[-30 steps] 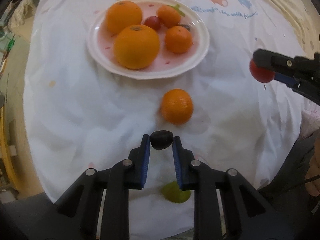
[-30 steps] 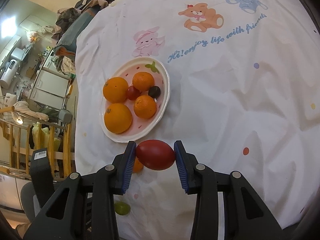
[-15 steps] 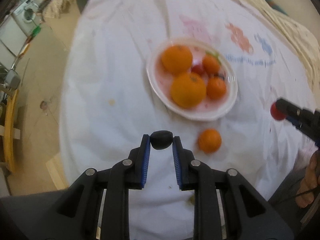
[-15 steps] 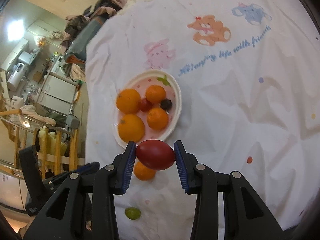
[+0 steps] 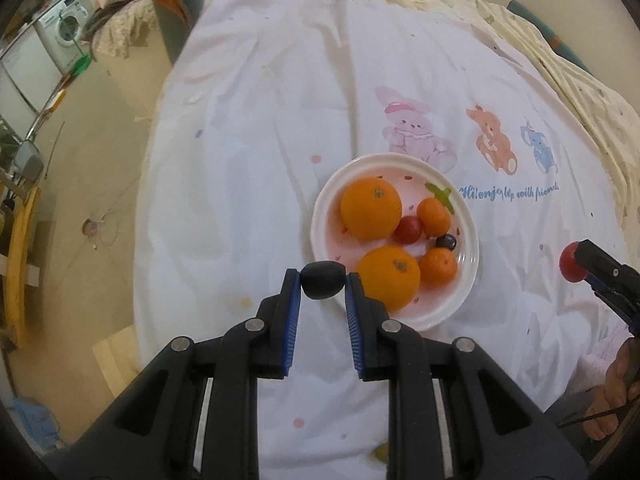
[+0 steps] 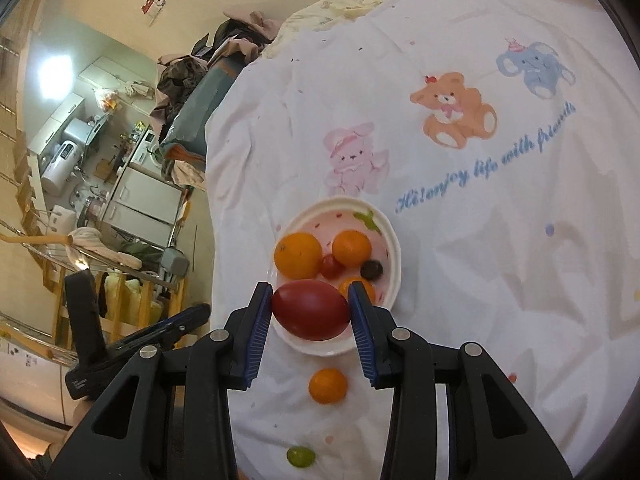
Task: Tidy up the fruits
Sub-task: 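Carry the plum with the left tool and the tomato with the right tool over the plate, then open the left tool onto the plate while the right tool releases the tomato there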
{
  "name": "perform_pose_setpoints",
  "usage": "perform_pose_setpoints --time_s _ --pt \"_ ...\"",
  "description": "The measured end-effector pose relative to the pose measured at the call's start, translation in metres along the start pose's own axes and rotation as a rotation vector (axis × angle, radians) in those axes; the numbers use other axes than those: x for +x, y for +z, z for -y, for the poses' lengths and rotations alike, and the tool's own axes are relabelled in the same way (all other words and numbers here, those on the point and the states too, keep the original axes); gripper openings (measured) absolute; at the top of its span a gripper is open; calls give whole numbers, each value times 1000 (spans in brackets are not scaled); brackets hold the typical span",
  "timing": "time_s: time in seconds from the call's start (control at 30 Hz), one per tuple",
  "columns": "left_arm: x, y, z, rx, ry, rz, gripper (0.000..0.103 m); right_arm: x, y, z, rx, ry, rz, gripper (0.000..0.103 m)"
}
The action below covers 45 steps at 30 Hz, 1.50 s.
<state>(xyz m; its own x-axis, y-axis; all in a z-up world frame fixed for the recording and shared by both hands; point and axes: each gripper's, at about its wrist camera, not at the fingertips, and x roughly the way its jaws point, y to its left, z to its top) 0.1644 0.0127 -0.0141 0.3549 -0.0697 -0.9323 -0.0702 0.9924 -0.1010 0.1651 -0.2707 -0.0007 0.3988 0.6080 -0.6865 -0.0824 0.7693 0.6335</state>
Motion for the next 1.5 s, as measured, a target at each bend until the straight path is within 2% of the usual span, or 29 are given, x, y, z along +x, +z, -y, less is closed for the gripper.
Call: perform_pose_setpoints --time_s 0.3,0.6,0.8,0.93,1.07,1.37,1.4,1.43,1.5 --pt "39 25 4 -31 -13 -40 19 34 32 -10 -77 -63 -48 41" --pt "71 24 6 -71 -89 -76 19 83 19 -4 -93 -55 -110 41" --pt "79 22 8 -94 -92 -105 19 98 11 -3 -124 -60 -124 41" --pt "80 23 6 -87 -90 -85 20 103 12 4 -100 -53 -126 41" --pt "83 23 5 -109 -115 -99 20 109 13 10 -76 -59 -129 41" --pt "81 24 8 -101 -102 -79 20 123 10 6 -78 -56 -151 41" --pt "82 24 8 -105 -106 -80 22 124 10 6 -78 -56 -155 41" --pt "82 24 9 -106 -103 -84 27 126 10 6 -79 -58 -158 41" --pt "82 25 9 -115 -87 -94 65 126 9 6 -81 -61 -158 41"
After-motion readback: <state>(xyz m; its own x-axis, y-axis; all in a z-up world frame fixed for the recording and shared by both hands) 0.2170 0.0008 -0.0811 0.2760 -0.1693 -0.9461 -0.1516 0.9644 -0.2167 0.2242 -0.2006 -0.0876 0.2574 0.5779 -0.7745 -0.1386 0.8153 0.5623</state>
